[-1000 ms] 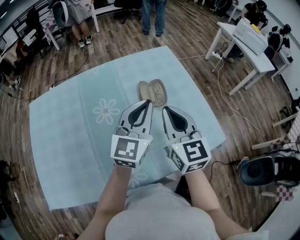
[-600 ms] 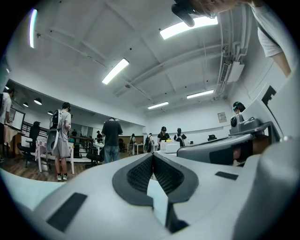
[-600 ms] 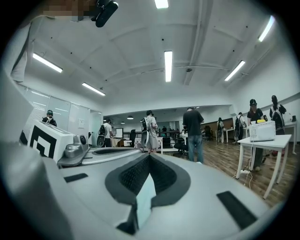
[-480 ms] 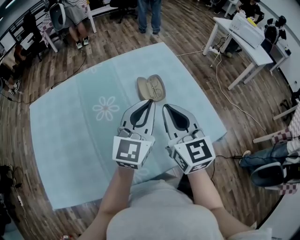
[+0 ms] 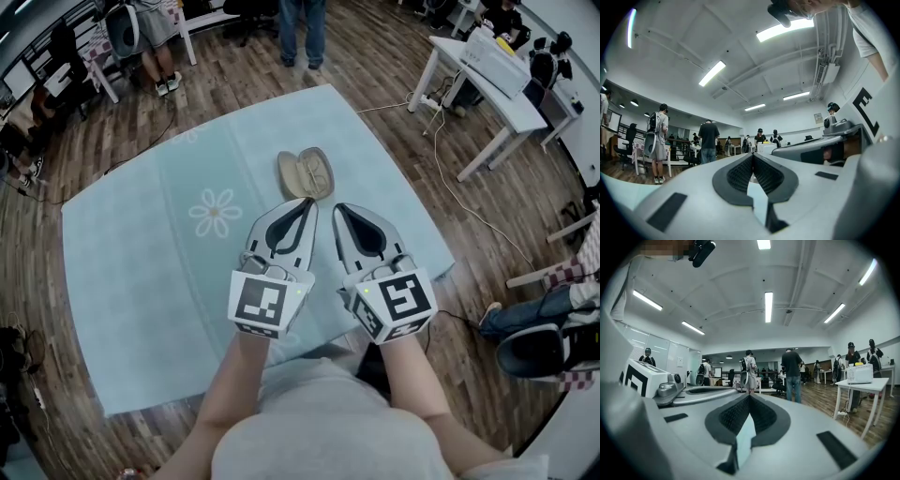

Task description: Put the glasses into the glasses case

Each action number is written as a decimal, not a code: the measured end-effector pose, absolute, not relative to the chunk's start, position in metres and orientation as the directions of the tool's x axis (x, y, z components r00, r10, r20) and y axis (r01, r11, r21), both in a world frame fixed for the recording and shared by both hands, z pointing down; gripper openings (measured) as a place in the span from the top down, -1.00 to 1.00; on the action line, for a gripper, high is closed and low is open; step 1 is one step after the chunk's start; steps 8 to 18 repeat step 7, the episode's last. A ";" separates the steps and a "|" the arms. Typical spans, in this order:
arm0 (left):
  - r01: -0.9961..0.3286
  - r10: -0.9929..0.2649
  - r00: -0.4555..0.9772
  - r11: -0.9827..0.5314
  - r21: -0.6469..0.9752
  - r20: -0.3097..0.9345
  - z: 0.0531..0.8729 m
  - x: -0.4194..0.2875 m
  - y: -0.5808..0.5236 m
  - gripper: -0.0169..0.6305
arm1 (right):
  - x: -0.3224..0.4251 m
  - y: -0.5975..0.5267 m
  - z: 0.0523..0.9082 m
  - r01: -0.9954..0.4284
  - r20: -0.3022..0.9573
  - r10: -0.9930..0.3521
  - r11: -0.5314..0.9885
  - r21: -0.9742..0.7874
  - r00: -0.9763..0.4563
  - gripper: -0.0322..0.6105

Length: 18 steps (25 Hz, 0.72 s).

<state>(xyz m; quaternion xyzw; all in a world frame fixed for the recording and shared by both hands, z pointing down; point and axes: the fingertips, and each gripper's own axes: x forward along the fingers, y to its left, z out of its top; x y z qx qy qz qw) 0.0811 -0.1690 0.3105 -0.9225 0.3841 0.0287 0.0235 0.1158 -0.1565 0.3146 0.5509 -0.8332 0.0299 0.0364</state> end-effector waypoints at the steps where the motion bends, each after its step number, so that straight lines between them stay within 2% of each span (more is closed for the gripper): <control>1: -0.711 -0.708 0.703 -0.703 -0.019 -0.071 0.310 0.080 -0.169 0.92 | 0.115 -0.156 0.314 -0.920 0.094 -0.916 0.392 -0.009 -0.391 0.88; 18: -0.709 -0.707 0.704 -0.704 -0.021 -0.075 0.308 0.082 -0.166 0.92 | 0.115 -0.155 0.312 -0.917 0.094 -0.913 0.399 -0.004 -0.397 0.88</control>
